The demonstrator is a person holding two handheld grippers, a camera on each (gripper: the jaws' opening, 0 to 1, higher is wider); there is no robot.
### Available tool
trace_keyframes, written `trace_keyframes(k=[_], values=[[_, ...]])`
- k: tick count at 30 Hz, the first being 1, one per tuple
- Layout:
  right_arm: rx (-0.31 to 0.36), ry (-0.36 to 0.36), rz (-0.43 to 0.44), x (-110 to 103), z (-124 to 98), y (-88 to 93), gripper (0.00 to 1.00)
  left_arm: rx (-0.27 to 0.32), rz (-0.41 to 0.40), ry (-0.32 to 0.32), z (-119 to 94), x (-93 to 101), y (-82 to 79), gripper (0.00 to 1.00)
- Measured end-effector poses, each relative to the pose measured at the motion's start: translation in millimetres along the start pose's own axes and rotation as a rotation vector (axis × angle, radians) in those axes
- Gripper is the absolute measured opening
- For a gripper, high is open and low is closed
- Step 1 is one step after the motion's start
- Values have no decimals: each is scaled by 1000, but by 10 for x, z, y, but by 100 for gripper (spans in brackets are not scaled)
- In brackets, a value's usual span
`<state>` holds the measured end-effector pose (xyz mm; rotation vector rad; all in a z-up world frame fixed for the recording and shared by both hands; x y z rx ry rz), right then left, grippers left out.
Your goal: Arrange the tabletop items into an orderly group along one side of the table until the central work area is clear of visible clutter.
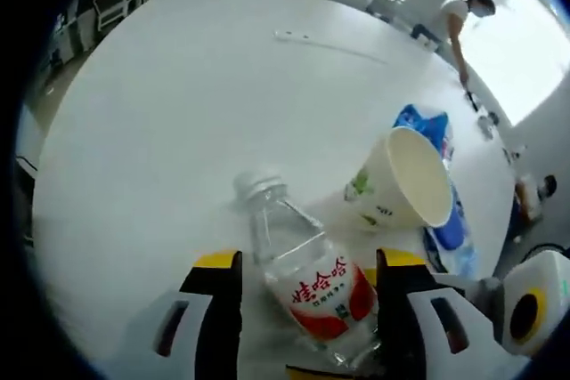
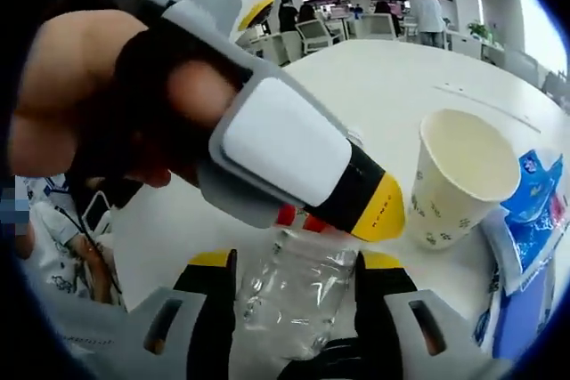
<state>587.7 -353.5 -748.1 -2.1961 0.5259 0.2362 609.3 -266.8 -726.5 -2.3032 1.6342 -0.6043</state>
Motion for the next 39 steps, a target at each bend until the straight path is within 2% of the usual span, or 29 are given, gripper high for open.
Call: trace_keyframes(k=[8, 15, 22, 32, 35, 39], values=[[20, 22, -27, 15, 24, -5, 46, 8, -81, -23, 31, -43, -1, 50], [26, 4, -50, 29, 10, -7, 45, 38, -157, -35, -4, -77, 36, 47], [48, 15, -74, 9, -42, -24, 43, 94, -161, -48, -124, -44, 40, 44], [102, 55, -166, -76, -118, -116, 42, 237, -121, -85, -397, 20, -16, 40], [133, 62, -182, -117, -156, -165, 41, 290, -104, -100, -493, 30, -33, 40], [174, 83, -216, -171, -214, -260, 41, 390, -55, -126, -668, 79, -90, 39]])
Point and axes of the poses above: the point that each gripper's makers call its tool centre point, and the gripper's own axes: z roughly forward along the fingers, x roughly to its right, y roughly out of its underside, the point moved 8 cm from there along -z, roughly backward along the fingers, and after that the axes turned 9 degrees about -y, right-handed, at the moved point
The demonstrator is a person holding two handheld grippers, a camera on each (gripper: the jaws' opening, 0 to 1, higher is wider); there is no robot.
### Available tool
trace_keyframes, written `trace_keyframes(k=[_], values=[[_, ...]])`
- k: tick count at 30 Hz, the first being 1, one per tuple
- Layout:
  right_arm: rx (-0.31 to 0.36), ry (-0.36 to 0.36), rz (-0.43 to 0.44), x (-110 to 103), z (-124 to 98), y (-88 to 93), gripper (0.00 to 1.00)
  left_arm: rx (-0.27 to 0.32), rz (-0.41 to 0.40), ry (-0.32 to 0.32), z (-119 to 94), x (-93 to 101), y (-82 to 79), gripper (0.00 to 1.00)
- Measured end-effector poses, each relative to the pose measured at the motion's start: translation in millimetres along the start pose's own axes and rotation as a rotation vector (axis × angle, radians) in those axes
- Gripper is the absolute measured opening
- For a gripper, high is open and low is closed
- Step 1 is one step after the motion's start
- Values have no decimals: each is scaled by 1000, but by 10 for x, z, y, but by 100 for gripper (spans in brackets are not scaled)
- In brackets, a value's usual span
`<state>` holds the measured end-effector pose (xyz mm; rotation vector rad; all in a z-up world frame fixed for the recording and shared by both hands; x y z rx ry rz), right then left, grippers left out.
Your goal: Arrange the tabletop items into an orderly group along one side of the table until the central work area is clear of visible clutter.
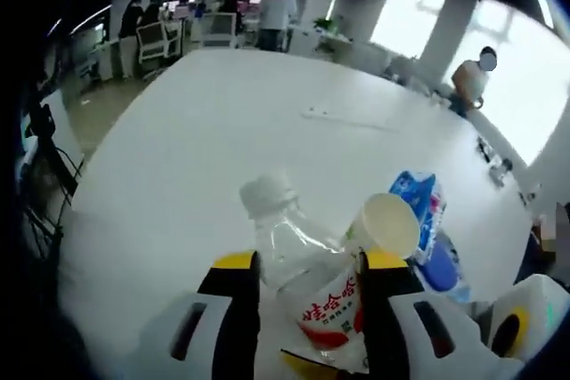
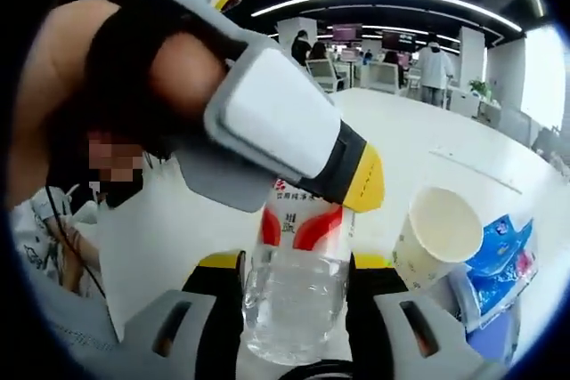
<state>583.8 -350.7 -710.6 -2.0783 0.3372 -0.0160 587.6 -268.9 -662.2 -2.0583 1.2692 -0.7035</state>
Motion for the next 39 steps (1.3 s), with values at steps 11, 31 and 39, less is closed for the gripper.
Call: trace_keyframes(k=[11, 31, 39], values=[[131, 14, -58, 19, -209, -266, 40, 179, 53, 60, -365, 3, -238, 35], [167, -90, -116, 74, -221, -378, 39, 285, 189, 163, -480, -67, -272, 35], [168, -193, -170, 190, -235, -413, 37, 317, 264, 224, -497, -64, -315, 35]])
Point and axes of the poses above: the point that each gripper's makers call its tool centre point, and the gripper's own axes: z roughly forward along the fingers, x roughly to its right, y roughly out of its underside, the point moved 8 cm from there along -z, roughly backward along the fingers, and after that the axes turned 9 degrees about -y, right-handed, at the moved point
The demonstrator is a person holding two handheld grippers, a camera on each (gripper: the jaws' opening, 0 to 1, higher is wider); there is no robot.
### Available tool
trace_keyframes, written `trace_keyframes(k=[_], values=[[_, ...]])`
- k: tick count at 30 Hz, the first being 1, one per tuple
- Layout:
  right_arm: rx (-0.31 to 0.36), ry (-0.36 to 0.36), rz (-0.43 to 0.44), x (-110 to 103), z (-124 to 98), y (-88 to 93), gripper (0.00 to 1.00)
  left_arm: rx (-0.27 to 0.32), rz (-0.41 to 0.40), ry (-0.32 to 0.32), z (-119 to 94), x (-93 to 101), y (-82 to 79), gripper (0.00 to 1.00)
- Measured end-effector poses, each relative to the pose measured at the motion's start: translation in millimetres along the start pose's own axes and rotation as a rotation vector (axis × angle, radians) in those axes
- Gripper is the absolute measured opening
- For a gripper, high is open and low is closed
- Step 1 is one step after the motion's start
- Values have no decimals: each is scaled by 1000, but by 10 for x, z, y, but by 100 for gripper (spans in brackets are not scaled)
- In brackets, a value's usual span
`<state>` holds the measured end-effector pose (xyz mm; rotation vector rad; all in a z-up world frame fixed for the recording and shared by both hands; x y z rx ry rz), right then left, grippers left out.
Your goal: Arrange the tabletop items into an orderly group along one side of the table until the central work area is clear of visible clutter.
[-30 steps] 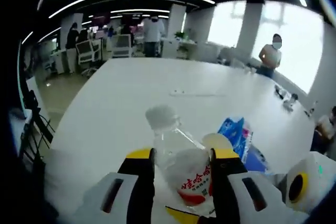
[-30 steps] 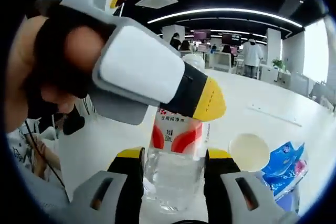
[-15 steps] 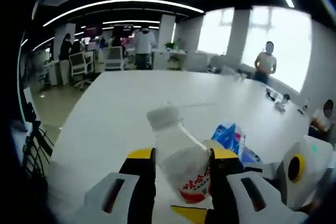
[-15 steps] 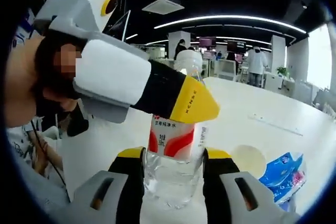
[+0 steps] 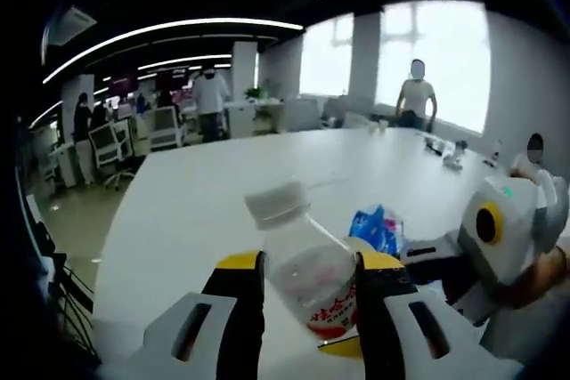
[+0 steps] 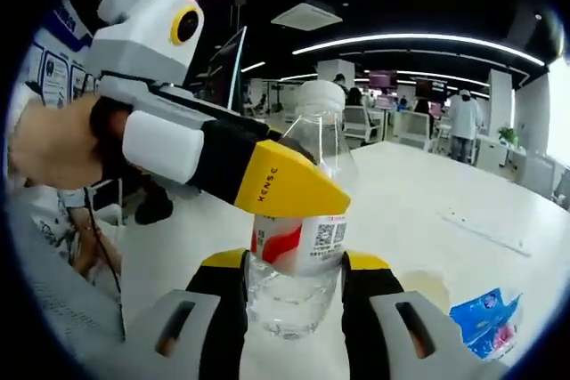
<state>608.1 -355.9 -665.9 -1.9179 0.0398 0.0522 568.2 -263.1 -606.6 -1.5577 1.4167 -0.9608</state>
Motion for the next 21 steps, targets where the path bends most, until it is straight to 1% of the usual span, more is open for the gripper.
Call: trace_keyframes(k=[2, 3, 5, 6, 8, 11, 12, 13, 14, 15, 16, 21], values=[[3, -40, -16, 37, -23, -35, 37, 14, 20, 19, -9, 10, -48, 35], [-22, -75, -57, 67, -31, -47, 37, 23, 89, 42, -14, 9, -75, 35], [-38, -102, -93, 82, -56, -83, 37, 22, 125, 65, -23, 22, -94, 35], [-23, -108, -105, 81, -75, -125, 37, 30, 111, 69, -26, 12, -115, 35], [-13, -115, -101, 105, -105, -170, 36, 52, 116, 79, -42, 12, -175, 35], [-19, -143, -129, 129, -130, -215, 36, 65, 126, 95, -54, 18, -212, 35], [-26, -162, -154, 143, -137, -220, 36, 67, 130, 101, -50, 19, -213, 35], [-30, -174, -160, 152, -140, -220, 36, 66, 139, 105, -48, 21, -212, 35], [-33, -187, -162, 165, -140, -217, 35, 65, 148, 110, -51, 30, -214, 35], [-39, -206, -161, 189, -139, -211, 35, 66, 181, 121, -50, 46, -213, 35], [-41, -226, -156, 201, -140, -207, 34, 63, 192, 123, -46, 51, -213, 35], [-39, -267, -187, 250, -175, -214, 33, 68, 194, 145, -35, 41, -221, 35]])
Point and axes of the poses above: the point that each gripper's makers call its tool centre point, and the gripper's own axes: z roughly forward along the fingers, x roughly to its right, y roughly out of its underside, the point moved 8 cm from there along -z, roughly backward along the fingers, and after that the axes turned 9 degrees about -y, right-handed, at the moved point
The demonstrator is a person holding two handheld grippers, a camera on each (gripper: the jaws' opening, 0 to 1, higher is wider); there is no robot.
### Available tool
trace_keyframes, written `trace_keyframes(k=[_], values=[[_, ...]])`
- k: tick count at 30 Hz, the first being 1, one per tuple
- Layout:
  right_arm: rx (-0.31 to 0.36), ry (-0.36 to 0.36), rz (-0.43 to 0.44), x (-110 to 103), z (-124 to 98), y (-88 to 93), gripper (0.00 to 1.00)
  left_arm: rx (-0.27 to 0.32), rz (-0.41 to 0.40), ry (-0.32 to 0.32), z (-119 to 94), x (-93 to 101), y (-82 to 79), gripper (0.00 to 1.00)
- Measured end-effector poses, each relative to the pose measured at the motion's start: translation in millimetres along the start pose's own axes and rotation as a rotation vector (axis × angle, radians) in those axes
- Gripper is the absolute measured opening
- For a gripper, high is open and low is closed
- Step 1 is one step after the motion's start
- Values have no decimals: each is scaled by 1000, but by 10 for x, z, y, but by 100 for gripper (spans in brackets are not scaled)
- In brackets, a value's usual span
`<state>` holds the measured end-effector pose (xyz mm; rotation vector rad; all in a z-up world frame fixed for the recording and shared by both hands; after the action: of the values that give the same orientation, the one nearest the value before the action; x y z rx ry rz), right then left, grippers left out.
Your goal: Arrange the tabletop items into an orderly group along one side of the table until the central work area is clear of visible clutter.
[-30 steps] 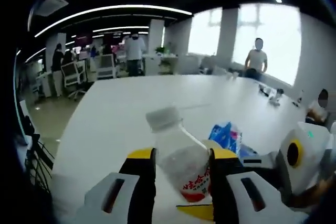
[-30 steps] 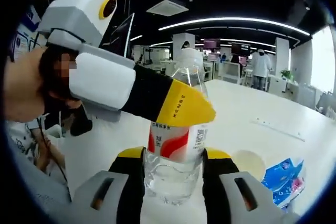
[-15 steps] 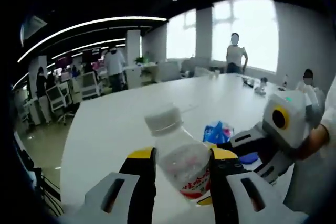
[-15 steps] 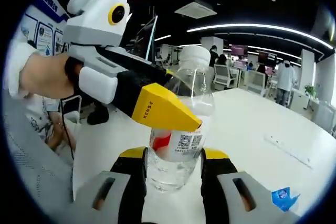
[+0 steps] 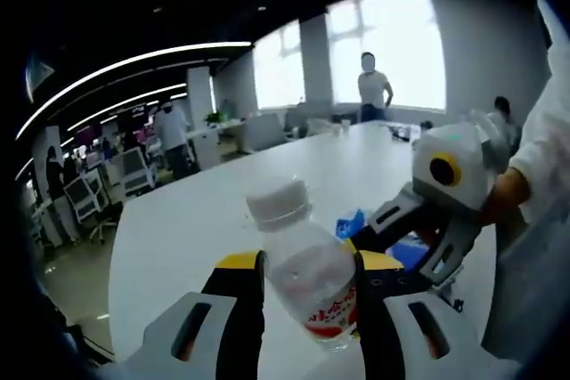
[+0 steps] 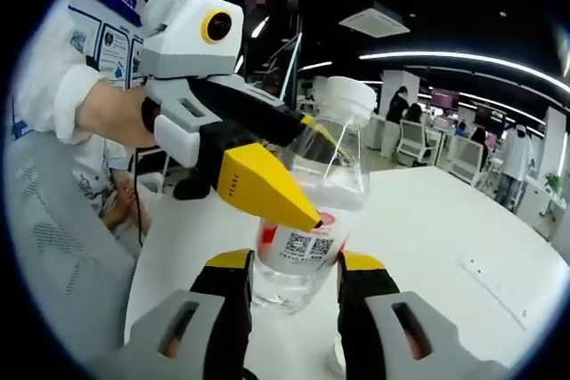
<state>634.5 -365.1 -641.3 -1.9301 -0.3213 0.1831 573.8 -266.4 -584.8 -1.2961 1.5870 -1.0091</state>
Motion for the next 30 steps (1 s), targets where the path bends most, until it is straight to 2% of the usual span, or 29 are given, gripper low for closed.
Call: trace_keyframes(k=[5, 14, 21, 23, 30], values=[[-5, -10, -9, 60, -2, -2, 33, 8, -5, 2, 15, 20, -16, 35], [-30, -21, -30, 170, 26, 4, 33, 9, -9, 1, 111, -53, -9, 35], [-80, -42, -46, 257, 77, -4, 33, 3, 9, 1, 169, -100, 8, 35], [-112, -54, -55, 264, 84, -4, 33, -3, 23, 4, 191, -95, 20, 35], [-193, -81, -51, 383, 134, 55, 32, -19, 48, 17, 346, -157, 143, 35]])
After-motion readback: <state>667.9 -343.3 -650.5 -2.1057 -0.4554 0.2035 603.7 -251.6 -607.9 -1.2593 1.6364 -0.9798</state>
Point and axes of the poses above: the point that each gripper's makers call its tool centre point, and the gripper's own axes: z roughly forward along the fingers, x roughly to its right, y roughly out of its underside, the point moved 8 cm from there along -z, roughly backward along the fingers, and after that the axes turned 9 degrees about -y, right-handed, at the moved point
